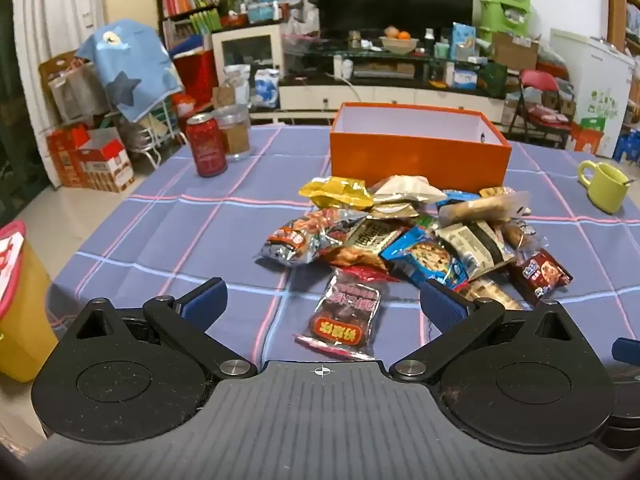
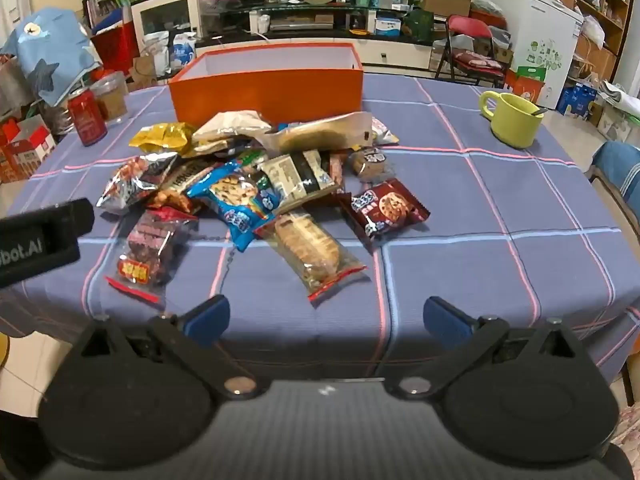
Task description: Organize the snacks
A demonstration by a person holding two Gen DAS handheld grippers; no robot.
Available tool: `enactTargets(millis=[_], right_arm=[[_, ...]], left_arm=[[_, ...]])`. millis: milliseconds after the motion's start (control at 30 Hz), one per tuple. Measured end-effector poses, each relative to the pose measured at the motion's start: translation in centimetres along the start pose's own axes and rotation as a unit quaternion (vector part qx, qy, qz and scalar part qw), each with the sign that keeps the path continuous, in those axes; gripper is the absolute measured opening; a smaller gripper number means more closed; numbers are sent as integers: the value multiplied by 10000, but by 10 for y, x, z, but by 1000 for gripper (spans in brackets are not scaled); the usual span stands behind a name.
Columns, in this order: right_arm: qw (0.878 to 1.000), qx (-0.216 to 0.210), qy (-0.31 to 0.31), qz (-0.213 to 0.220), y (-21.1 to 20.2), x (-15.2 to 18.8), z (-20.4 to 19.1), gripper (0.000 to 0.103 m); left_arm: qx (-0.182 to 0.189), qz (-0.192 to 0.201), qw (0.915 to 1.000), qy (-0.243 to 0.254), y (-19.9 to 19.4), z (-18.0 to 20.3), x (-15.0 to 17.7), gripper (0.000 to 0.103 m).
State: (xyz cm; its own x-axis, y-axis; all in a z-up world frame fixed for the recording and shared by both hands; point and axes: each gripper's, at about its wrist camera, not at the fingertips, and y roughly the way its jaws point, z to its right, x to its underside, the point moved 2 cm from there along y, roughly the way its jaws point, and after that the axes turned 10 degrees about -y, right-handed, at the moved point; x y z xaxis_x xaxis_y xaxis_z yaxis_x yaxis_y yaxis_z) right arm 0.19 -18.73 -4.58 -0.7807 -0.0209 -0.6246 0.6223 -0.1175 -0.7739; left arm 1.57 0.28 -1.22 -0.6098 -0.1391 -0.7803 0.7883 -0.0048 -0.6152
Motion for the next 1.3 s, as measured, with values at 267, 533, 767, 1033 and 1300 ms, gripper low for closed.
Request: enactTargets(millis=[267,533,767,1033,1300], right_arm=[[10000,-9,-24,-21,1,1,-2,102],[10000,-4,-60,-35,2,1,-4,102],[10000,-19,-72,-54,3,0,-5,102],[10000,-18,-82,-50,2,0,-5,102],[9999,-35,-84,-46,3,-1,-5,102]], left_arm=[[-78,-71,9999,9,1,1,2,89],[-76,-123,9999,-2,3,1,2,89],[-90,-115,9999,8,4,1,3,89],[-147,-121,9998,7,6,1,3,89],[-143,-157,9998,40,6,3,4,89]])
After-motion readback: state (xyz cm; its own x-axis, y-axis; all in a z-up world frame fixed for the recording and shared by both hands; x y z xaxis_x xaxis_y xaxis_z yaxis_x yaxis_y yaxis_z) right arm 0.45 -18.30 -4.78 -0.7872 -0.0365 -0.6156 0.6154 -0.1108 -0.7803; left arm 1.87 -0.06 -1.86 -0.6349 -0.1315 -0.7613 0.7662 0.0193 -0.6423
